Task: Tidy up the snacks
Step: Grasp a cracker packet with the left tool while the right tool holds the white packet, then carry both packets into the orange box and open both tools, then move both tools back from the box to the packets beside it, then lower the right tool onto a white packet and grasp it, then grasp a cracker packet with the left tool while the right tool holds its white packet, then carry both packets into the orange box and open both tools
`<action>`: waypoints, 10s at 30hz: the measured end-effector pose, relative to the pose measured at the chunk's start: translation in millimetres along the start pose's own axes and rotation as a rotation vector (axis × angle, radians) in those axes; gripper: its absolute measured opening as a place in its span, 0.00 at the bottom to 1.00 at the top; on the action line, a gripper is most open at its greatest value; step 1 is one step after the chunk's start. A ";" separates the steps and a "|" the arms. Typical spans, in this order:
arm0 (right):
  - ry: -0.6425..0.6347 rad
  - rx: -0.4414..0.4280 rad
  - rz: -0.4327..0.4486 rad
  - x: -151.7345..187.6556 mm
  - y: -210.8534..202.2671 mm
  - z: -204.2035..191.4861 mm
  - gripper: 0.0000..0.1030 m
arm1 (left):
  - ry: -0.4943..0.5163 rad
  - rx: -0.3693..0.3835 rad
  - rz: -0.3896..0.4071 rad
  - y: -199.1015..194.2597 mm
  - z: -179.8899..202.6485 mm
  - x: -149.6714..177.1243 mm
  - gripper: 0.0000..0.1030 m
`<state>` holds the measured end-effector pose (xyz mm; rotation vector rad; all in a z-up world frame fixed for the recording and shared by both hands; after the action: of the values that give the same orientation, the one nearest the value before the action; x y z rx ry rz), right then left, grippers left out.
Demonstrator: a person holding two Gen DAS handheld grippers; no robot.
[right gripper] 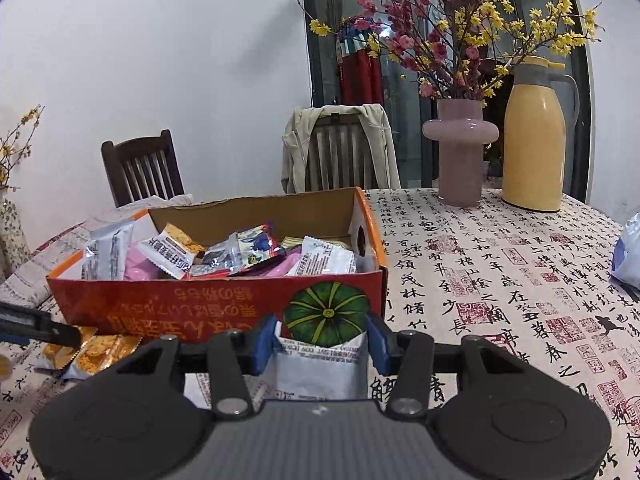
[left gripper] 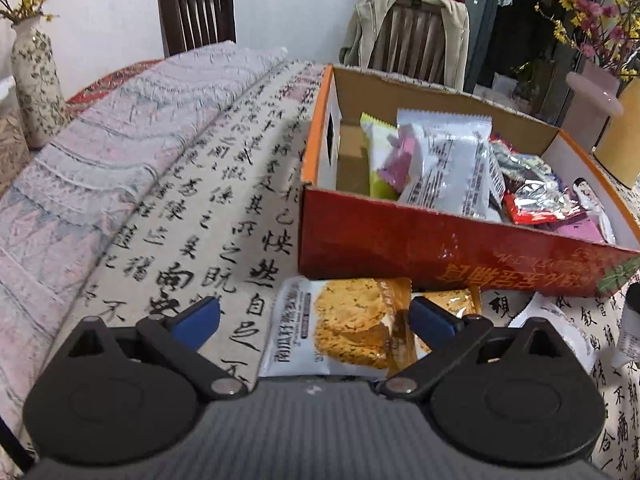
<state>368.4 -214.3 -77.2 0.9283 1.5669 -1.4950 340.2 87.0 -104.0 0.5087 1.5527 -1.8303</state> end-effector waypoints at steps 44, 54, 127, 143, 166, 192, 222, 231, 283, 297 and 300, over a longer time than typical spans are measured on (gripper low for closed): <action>-0.003 -0.015 0.133 -105.6 -2.9 -38.3 0.46 | 0.106 0.149 0.314 -69.7 81.8 -105.1 0.55; 0.005 -0.011 0.098 -104.5 55.1 -54.4 0.46 | 0.082 0.113 0.353 -14.3 69.4 -124.5 0.55; 0.009 0.020 -0.128 22.4 7.4 3.0 1.00 | 0.031 0.040 0.199 -34.9 -7.8 9.9 1.00; -0.158 -0.060 -0.168 16.2 3.6 -48.3 1.00 | -0.059 0.079 0.195 -36.5 -20.1 9.8 1.00; -0.225 -0.210 -0.233 22.3 7.8 -100.2 0.39 | -0.148 0.099 0.151 -29.2 -32.5 13.1 1.00; 0.027 -0.058 -0.091 13.8 1.0 4.9 0.39 | -0.124 0.057 0.138 -24.2 -31.6 14.4 1.00; 0.032 -0.031 -0.074 14.3 -0.9 7.9 0.40 | 0.034 0.038 -0.046 12.5 53.3 1.5 1.00; 0.024 -0.037 -0.070 13.9 -2.2 6.8 0.41 | 0.090 -0.024 -0.003 23.7 51.4 10.2 1.00; -0.036 -0.070 0.115 -105.1 1.1 -43.2 0.38 | 0.099 0.125 0.352 -55.2 89.7 -120.1 0.61; 0.001 -0.064 0.097 -82.0 49.3 -52.2 0.38 | 0.076 0.104 0.382 -2.0 67.9 -120.4 0.61; -0.006 -0.056 0.081 -77.0 54.0 -53.4 0.38 | 0.073 0.107 0.366 4.2 68.0 -117.1 0.61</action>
<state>448.5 -158.3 -31.0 0.9429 1.5413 -1.3897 433.4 49.1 -13.4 0.8583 1.3090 -1.6302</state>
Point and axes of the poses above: each gripper's, at about its wrist camera, not at the fingertips, and y roughly the way its jaws point, z to its right, x to its underside, the point moved 10 cm from there along y, roughly the way its jaws point, and after that the axes turned 11 degrees about x, right-handed, at the moved point
